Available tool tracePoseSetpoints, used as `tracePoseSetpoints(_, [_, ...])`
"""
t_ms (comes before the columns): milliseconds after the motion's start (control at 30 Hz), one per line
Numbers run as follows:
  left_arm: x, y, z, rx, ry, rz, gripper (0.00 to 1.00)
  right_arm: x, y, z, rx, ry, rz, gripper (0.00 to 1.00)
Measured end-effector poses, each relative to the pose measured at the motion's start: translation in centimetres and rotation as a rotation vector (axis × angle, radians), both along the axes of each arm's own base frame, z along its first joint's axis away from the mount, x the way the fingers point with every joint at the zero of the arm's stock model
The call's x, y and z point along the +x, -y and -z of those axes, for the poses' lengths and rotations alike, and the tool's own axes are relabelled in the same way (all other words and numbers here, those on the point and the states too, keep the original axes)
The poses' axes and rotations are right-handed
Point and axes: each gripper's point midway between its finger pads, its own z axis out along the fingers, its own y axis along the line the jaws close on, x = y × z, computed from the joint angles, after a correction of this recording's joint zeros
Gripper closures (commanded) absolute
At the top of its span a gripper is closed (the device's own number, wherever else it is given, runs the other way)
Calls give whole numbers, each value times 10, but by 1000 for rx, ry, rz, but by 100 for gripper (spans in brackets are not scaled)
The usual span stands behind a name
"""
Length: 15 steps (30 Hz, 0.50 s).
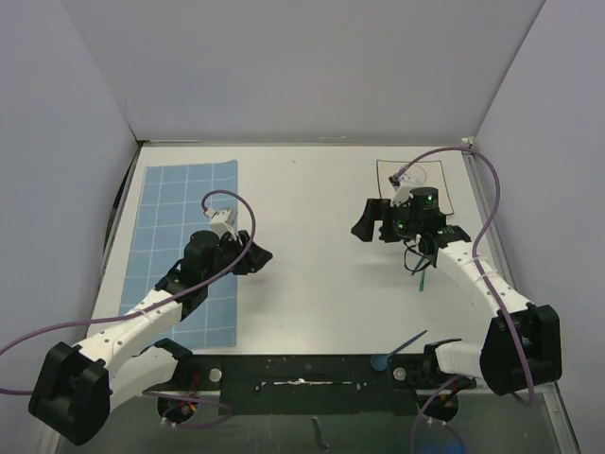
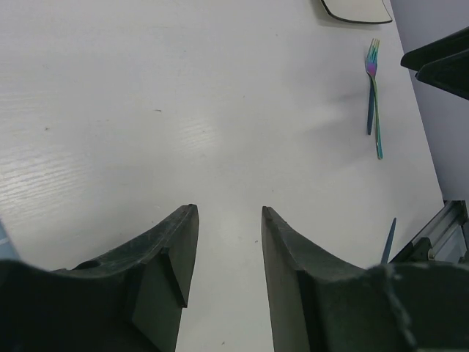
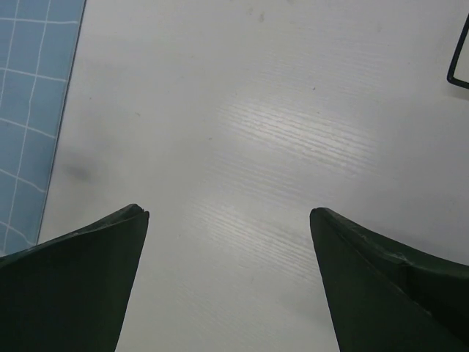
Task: Set the dinner table for one person
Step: Move the napkin to the center of the board.
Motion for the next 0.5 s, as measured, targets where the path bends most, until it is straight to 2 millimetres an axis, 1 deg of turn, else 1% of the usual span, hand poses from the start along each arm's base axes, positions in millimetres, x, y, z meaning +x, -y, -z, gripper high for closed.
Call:
tracePoseSetpoints(100, [-1, 1, 0, 0, 0, 3, 62, -4, -3, -1, 15, -15, -5, 2])
tracePoseSetpoints(267, [-1, 0, 2, 8, -1, 2, 62, -12, -14, 1, 50, -51, -36, 2])
tracePoseSetpoints(333, [-1, -2, 5, 25, -5, -3, 62, -19, -27, 6, 32, -65, -67, 2])
tracePoseSetpoints(400, [-1, -6, 9, 44, -15, -17, 62, -31, -46, 13, -3, -78, -113, 2])
tracePoseSetpoints(500, [0, -11, 14, 66, -29, -43, 55, -46, -67, 20, -51, -78, -163, 2])
